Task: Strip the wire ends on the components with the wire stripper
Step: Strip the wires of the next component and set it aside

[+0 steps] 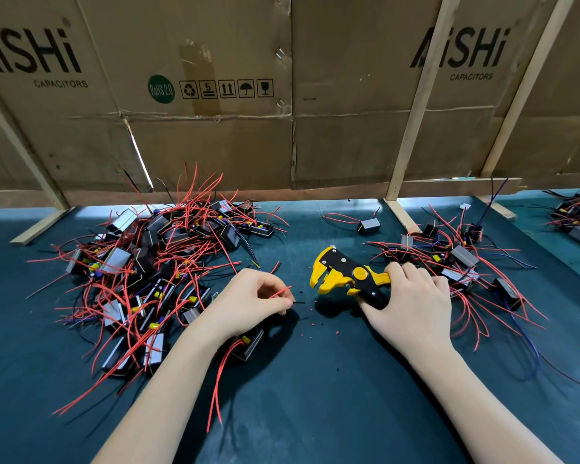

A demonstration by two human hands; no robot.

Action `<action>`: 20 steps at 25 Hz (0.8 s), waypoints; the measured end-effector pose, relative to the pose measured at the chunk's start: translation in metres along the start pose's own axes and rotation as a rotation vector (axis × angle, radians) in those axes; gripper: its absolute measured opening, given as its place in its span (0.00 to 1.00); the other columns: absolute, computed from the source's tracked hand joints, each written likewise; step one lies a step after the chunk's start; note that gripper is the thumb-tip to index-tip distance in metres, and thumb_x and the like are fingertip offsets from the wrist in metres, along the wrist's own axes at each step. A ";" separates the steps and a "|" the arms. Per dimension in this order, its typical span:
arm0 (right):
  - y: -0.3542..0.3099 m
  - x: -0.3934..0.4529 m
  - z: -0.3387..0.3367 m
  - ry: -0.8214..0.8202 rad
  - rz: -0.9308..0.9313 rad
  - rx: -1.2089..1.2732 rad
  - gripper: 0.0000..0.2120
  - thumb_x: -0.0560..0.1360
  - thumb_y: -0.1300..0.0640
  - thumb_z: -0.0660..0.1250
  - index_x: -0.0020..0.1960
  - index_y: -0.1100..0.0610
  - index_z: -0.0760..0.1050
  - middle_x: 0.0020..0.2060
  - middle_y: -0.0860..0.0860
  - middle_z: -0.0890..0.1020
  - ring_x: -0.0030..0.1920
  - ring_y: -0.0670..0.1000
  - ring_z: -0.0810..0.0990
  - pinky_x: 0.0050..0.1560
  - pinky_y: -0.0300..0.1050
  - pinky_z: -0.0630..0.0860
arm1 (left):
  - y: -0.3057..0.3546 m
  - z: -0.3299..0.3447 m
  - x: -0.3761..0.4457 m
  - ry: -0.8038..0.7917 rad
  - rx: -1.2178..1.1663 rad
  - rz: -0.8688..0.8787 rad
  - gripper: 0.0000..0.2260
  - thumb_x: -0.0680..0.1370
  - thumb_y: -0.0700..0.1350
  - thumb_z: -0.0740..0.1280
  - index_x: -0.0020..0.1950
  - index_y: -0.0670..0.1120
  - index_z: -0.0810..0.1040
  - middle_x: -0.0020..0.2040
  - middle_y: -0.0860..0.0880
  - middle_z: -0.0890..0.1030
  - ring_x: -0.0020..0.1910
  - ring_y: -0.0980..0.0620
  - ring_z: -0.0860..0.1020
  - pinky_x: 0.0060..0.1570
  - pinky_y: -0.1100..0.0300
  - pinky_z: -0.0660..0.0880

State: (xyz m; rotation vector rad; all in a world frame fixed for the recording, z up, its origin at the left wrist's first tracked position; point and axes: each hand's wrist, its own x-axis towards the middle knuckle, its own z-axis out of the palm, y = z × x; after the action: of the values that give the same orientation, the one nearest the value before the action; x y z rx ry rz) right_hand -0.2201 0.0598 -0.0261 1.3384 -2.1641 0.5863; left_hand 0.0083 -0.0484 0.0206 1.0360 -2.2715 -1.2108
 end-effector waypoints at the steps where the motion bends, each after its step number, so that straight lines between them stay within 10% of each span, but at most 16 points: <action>1: -0.001 0.000 0.000 0.012 -0.012 -0.014 0.25 0.60 0.41 0.78 0.42 0.59 0.74 0.35 0.53 0.76 0.40 0.60 0.77 0.44 0.53 0.68 | 0.001 0.002 0.000 0.010 -0.027 -0.008 0.07 0.76 0.37 0.69 0.40 0.45 0.82 0.32 0.51 0.82 0.30 0.61 0.77 0.35 0.70 0.71; 14: -0.005 -0.002 0.000 0.073 -0.034 -0.019 0.24 0.60 0.43 0.77 0.43 0.60 0.75 0.36 0.54 0.77 0.39 0.60 0.76 0.44 0.53 0.68 | 0.011 0.027 0.001 0.118 -0.359 0.029 0.05 0.79 0.39 0.68 0.43 0.42 0.80 0.26 0.52 0.71 0.27 0.55 0.67 0.31 0.68 0.67; 20: -0.005 -0.002 0.000 0.089 -0.033 -0.031 0.24 0.59 0.43 0.77 0.43 0.59 0.74 0.36 0.53 0.76 0.39 0.59 0.76 0.43 0.52 0.67 | 0.012 0.032 0.001 0.125 -0.314 0.027 0.09 0.80 0.37 0.63 0.40 0.43 0.76 0.32 0.47 0.84 0.31 0.55 0.78 0.36 0.66 0.73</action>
State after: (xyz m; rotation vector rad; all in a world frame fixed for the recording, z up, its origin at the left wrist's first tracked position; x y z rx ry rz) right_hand -0.2150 0.0589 -0.0270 1.3047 -2.0681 0.5856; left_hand -0.0172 -0.0270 0.0129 0.9303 -1.9183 -1.3941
